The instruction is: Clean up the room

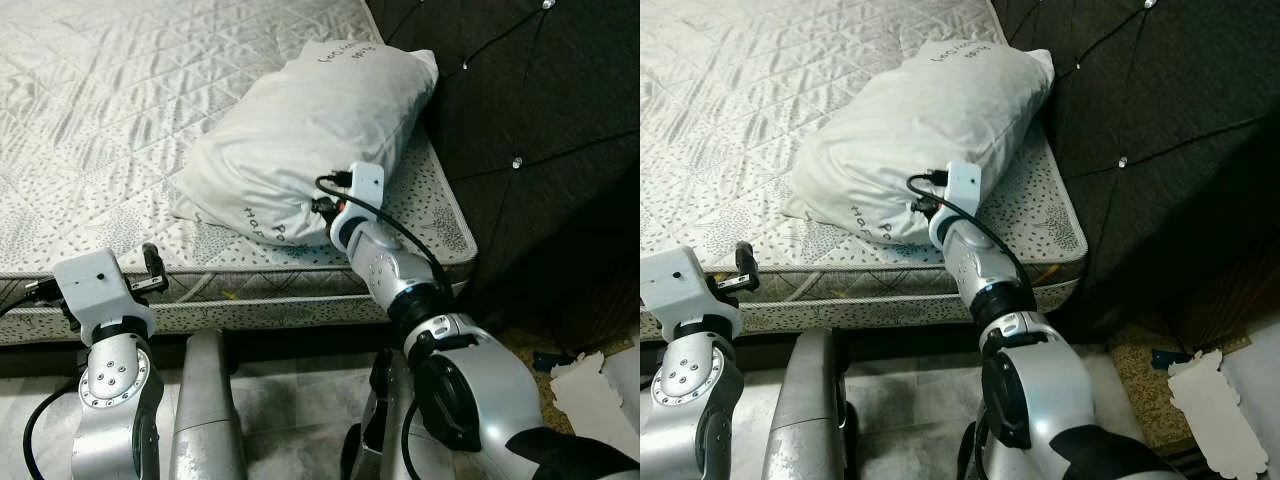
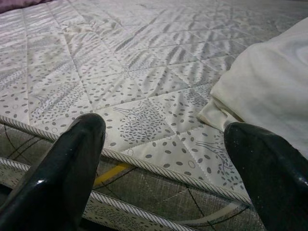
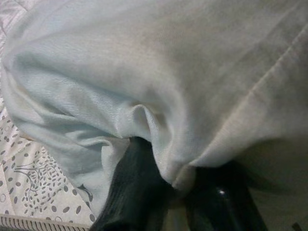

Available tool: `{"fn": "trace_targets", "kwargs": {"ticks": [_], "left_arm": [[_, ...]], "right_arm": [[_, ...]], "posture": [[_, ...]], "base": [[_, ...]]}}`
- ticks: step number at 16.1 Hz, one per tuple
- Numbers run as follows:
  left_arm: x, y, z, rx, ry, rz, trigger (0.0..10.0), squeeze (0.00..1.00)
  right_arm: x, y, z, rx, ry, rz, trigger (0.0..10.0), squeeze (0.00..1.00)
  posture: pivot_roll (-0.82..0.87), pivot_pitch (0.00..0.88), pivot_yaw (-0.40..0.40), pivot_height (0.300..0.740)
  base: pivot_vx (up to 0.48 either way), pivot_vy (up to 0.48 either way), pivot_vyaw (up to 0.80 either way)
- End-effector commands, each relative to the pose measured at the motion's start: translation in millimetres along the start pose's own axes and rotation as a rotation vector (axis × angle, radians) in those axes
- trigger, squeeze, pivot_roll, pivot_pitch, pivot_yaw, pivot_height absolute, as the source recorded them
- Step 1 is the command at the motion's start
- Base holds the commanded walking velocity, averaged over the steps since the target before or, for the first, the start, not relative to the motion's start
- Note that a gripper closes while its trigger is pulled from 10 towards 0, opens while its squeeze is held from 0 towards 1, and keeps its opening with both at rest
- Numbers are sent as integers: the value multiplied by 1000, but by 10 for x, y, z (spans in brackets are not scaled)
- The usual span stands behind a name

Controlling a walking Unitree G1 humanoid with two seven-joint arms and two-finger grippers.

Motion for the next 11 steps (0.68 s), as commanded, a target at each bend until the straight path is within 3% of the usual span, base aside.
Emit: {"fn": "trace_targets", "kwargs": {"ticks": [1, 11], "left_arm": [[2, 10, -4, 9, -3, 1, 10000, 0], [2, 10, -4, 9, -3, 1, 10000, 0]], "right_arm": [[194, -9, -6, -5, -60, 5, 0, 0], [194, -9, -6, -5, -60, 5, 0, 0]], "posture": [[108, 32, -100, 539], [108, 32, -100, 539]], "base": [[0, 0, 0], [0, 0, 0]]}}
Point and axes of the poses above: a point about 5 cm out from each wrist's last joint towards the gripper, its own z axis pointing back from the gripper into the wrist, its own x axis along the axis of the wrist's last joint, y = z × x, the point moved 5 cm from there along -z, pointing out of the wrist towards the gripper, and after that the axes turned 6 degrees about -z, right-handed, at the moved point
